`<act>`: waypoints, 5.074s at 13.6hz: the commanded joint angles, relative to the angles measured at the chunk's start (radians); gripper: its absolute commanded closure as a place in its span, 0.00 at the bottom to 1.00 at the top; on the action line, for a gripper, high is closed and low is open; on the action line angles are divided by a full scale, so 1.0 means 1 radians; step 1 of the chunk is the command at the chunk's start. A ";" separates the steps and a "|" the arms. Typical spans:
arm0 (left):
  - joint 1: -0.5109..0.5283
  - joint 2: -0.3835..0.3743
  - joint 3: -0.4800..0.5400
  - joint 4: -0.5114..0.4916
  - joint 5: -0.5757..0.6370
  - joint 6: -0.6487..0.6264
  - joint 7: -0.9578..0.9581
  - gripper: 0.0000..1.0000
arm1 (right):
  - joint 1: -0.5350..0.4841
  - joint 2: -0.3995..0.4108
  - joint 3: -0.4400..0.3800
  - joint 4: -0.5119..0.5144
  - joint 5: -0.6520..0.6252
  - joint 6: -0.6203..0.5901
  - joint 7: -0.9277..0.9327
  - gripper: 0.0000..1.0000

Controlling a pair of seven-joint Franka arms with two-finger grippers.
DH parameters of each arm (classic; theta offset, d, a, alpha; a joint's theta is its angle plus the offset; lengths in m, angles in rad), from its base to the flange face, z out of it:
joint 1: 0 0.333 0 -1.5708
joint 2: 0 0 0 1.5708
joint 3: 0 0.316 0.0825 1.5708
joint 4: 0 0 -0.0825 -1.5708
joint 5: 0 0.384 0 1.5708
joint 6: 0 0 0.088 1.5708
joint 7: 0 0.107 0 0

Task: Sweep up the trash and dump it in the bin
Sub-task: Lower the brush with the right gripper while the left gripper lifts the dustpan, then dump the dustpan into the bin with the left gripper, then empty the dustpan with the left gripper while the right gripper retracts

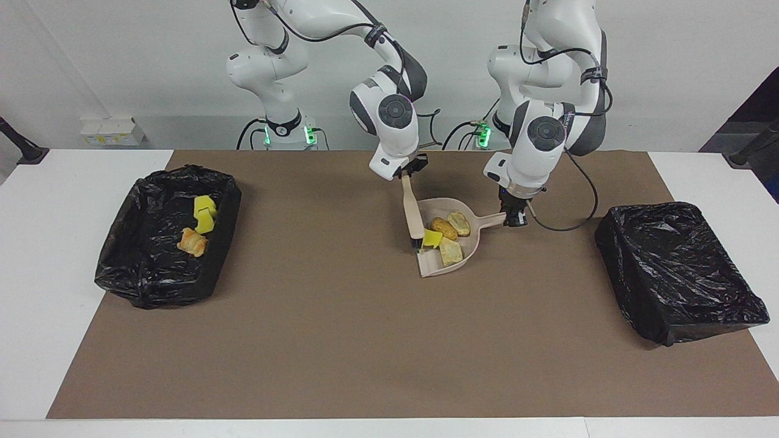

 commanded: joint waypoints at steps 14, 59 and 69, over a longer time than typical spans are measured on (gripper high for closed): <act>0.008 -0.030 -0.008 -0.005 0.004 -0.003 -0.010 1.00 | -0.015 -0.085 0.006 -0.010 -0.195 -0.167 0.024 1.00; 0.751 0.274 0.034 0.917 -0.023 -0.506 0.849 1.00 | -0.254 -0.078 0.002 0.050 -0.376 0.214 0.039 0.00; 0.693 0.332 0.029 0.976 0.428 -0.219 0.811 1.00 | -0.418 -0.181 -0.038 0.413 -0.422 -0.228 -0.215 0.00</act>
